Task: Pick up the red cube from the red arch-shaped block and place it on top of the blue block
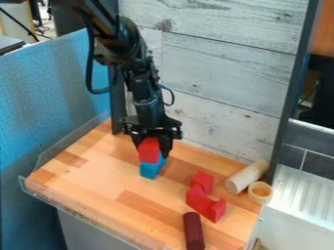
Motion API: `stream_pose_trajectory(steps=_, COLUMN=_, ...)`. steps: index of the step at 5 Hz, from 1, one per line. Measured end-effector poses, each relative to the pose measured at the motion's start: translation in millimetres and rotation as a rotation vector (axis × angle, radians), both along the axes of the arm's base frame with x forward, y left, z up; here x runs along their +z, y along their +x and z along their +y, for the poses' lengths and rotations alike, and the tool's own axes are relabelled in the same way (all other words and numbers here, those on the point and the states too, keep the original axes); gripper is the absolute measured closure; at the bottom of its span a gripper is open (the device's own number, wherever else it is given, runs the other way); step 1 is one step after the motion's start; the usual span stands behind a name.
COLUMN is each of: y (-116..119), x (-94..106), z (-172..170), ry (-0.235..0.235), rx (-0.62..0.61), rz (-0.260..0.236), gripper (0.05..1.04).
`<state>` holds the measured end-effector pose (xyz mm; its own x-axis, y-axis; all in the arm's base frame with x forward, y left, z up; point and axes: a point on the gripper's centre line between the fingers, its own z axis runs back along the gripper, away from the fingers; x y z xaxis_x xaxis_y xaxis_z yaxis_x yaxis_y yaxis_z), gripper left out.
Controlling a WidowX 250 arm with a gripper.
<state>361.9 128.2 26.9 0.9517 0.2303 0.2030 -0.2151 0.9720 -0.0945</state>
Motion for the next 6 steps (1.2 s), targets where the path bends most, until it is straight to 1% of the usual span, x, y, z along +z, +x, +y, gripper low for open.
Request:
stream_pose_trajectory(steps=1, y=11, x=2.2, z=5, ry=0.079, rx=-0.052, rz=-0.060, gripper=0.463)
stream_pose_trajectory(steps=2, y=18, x=-0.5, z=1, ry=0.082, rx=-0.069, rz=-0.090, gripper=0.463)
stream_pose_trajectory(steps=3, y=23, x=-14.8, z=6, ry=0.095, rx=-0.075, rz=-0.070, gripper=0.463)
stream_pose_trajectory(steps=4, y=31, x=-25.2, z=13, ry=0.092, rx=-0.085, rz=-0.014, gripper=0.463)
stream_pose_trajectory(steps=5, y=40, x=-31.6, z=19, ry=0.086, rx=-0.112, rz=0.018, gripper=0.463)
stream_pose_trajectory(steps=6, y=45, x=-40.5, z=25, ry=0.083, rx=-0.128, rz=0.020, gripper=0.463)
